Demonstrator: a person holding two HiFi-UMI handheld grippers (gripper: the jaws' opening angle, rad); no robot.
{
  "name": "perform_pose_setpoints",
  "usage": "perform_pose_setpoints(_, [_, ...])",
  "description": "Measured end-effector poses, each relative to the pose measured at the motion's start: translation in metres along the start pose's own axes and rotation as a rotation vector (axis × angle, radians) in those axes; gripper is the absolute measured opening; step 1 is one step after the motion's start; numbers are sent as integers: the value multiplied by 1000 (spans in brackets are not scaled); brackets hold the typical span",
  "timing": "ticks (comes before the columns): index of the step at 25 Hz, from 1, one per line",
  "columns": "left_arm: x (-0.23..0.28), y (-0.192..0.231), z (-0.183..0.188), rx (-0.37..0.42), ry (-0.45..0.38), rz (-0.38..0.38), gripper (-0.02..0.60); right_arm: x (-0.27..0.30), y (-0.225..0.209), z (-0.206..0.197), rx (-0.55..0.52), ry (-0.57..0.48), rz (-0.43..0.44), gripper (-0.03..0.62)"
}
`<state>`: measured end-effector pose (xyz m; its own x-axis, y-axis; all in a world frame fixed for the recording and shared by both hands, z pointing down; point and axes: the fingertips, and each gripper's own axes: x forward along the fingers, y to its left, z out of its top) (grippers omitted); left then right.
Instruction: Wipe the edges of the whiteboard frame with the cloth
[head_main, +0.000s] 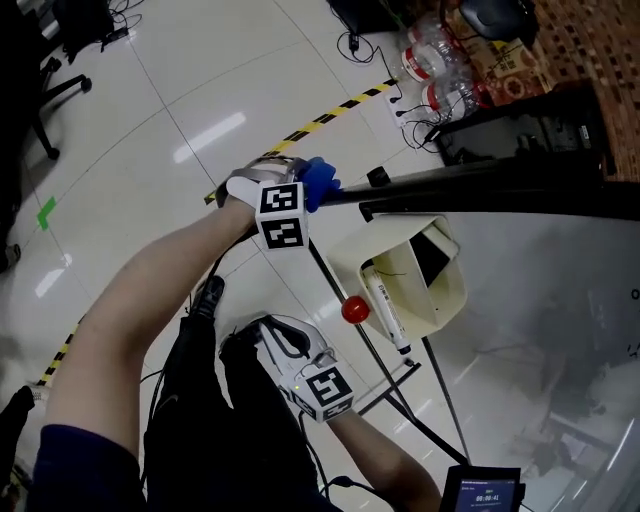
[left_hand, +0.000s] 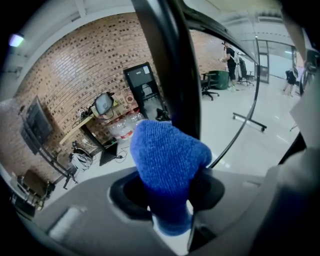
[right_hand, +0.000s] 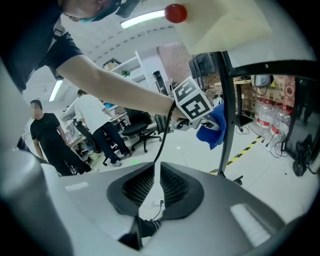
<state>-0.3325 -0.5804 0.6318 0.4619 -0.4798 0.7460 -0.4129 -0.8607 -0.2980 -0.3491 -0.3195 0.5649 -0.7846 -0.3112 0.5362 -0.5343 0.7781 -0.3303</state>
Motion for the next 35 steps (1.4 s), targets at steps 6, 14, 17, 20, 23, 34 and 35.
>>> perform_pose_setpoints(6, [-18, -2, 11, -10, -8, -25, 156, 11, 26, 50, -24, -23, -20, 40])
perform_pose_setpoints(14, [-45, 8, 29, -4, -35, -61, 156, 16, 43, 103, -59, -42, -42, 40])
perform_pose_setpoints(17, [-53, 11, 37, 1, -54, -73, 156, 12, 35, 112, -49, -59, -85, 40])
perform_pose_setpoints(20, [-63, 16, 46, 5, -70, -81, 156, 5, 31, 124, -51, -70, -113, 40])
perform_pose_setpoints(23, [-68, 15, 50, 4, -72, -91, 156, -1, 34, 132, -64, -71, -125, 40])
perform_pose_setpoints(34, [-101, 24, 75, -14, -123, -103, 156, -24, 46, 165, -43, -111, -150, 39])
perform_pose_setpoints(35, [-104, 25, 77, -18, -128, -104, 156, -26, 46, 170, -33, -120, -150, 40])
